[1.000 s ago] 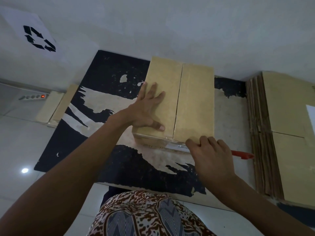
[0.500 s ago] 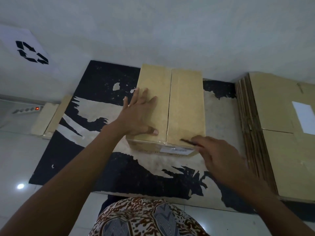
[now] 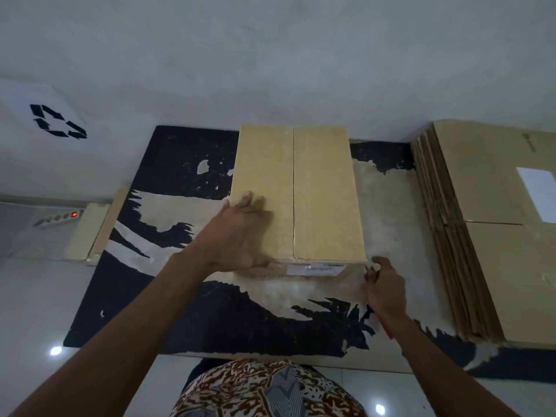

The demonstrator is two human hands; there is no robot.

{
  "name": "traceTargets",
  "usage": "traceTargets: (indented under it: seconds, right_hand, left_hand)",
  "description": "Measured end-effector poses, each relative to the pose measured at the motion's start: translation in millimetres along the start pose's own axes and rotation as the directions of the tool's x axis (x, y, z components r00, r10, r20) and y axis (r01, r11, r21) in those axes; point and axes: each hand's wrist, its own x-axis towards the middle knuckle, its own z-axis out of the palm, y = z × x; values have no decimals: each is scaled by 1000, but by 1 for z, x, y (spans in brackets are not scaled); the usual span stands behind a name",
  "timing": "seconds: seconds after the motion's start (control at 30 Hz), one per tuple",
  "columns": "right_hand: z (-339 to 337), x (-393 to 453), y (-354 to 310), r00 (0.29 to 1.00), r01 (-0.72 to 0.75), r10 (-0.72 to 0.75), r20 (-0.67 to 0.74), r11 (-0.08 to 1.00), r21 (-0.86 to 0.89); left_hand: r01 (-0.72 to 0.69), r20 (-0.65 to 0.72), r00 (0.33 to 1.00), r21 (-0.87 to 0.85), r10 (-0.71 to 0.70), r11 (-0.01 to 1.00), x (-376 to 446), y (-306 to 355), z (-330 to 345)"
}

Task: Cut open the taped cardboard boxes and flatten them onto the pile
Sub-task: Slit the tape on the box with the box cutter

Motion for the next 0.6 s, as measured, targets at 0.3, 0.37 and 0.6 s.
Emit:
traceTargets:
  seconds: [0.3,0.37,0.6]
  right_hand:
    - [14,-2,10,1000,22,-22,0,996,-90]
    - [14,-1,10,1000,-24,24,-8,995,-92]
    - [-51,-13,-75,834,412,-256,-490,878,243]
  left_hand:
    - [-79,-50,996,-40,77,996,-4,-16,8]
    - [-117,-58,992,-24,115,993,-3,-17,12]
    - [-257,-215,934,158,287,954,-1,-22,26]
